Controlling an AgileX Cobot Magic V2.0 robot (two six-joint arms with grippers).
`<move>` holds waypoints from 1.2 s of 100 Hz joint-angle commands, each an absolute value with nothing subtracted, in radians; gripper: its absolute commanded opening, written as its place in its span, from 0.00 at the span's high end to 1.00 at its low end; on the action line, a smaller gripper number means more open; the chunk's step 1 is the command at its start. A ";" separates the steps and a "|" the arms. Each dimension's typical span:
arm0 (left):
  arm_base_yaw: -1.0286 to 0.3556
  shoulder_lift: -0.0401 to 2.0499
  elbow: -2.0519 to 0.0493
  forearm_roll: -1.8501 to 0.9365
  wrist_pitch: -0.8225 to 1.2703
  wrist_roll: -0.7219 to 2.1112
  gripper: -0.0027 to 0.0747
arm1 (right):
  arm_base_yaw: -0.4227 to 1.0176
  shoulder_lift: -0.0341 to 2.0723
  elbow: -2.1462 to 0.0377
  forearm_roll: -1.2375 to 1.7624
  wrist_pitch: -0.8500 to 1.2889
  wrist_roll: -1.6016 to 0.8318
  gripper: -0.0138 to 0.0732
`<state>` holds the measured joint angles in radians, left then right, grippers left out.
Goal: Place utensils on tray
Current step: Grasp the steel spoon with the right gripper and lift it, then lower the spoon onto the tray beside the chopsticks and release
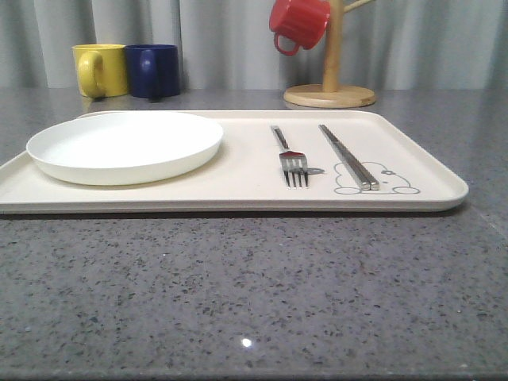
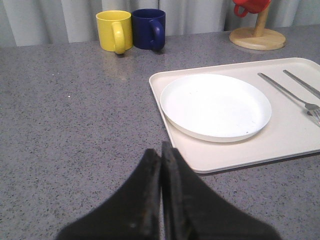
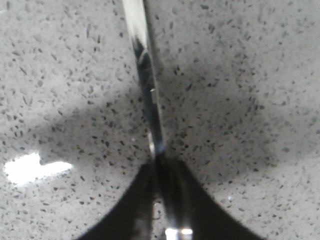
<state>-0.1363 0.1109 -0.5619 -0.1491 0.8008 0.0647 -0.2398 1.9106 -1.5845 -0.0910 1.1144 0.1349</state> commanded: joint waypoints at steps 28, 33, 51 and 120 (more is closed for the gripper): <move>-0.143 0.123 -0.585 -0.159 0.734 0.065 0.99 | -0.230 1.808 -1.609 -0.047 1.108 0.129 0.94; -0.143 0.123 -0.585 -0.159 0.734 0.065 0.99 | -0.208 1.782 -1.609 -0.030 1.108 0.129 0.94; -0.143 0.123 -0.585 -0.159 0.734 0.065 0.99 | -0.078 1.694 -1.609 -0.017 1.121 0.129 0.94; -0.143 0.123 -0.585 -0.159 0.734 0.065 0.99 | 0.330 1.814 -1.607 0.034 1.064 0.338 0.93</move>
<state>-0.1363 0.1109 -0.5619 -0.1491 0.8008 0.0647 0.3318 1.8449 -1.5845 0.0407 1.0910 0.3325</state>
